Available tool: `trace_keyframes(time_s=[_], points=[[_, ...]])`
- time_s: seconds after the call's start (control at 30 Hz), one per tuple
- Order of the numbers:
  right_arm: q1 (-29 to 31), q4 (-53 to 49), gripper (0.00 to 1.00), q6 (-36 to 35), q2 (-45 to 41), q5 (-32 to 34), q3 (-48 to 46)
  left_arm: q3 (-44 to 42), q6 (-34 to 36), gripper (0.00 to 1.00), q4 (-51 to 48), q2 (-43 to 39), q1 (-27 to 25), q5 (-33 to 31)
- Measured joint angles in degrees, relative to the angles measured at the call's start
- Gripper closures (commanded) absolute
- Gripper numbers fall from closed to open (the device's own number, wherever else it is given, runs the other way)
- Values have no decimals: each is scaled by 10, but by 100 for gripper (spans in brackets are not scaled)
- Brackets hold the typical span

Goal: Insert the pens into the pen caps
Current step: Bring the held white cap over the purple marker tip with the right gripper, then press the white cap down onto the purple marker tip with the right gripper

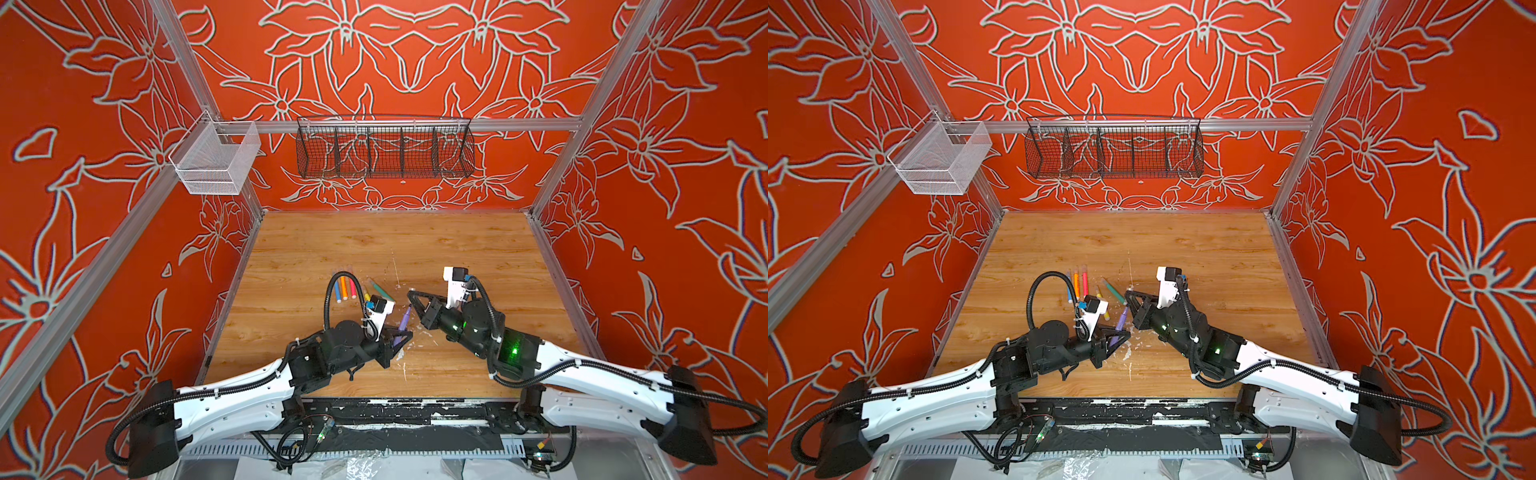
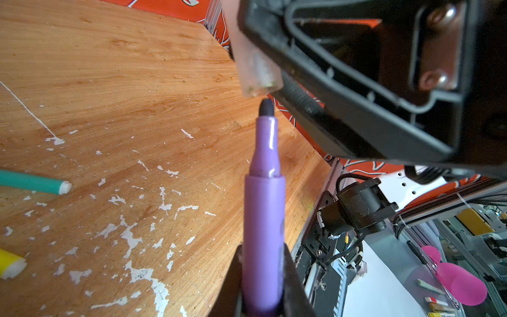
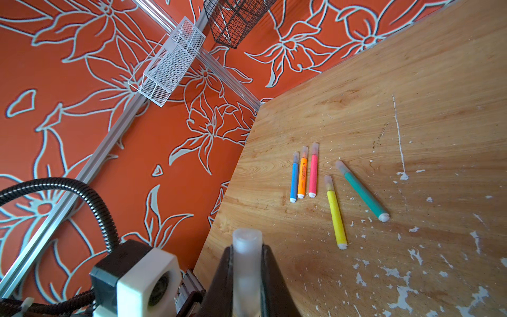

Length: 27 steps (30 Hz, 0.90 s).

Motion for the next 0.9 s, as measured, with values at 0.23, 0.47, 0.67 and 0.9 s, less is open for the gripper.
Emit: trace_keyframes(time_s=[0.23, 0.47, 0.67, 0.9], points=[[0, 1, 100, 4, -2, -4, -2, 0, 1, 100, 0, 0, 0, -5], [0, 17, 100, 18, -2, -17, -15, 0, 1, 100, 12, 6, 0, -12], [2, 35, 100, 27, -1, -21, -30, -4, -4, 100, 14, 8, -3, -25], [8, 53, 100, 27, 11, -9, -32, 18, -21, 100, 20, 44, -4, -46]])
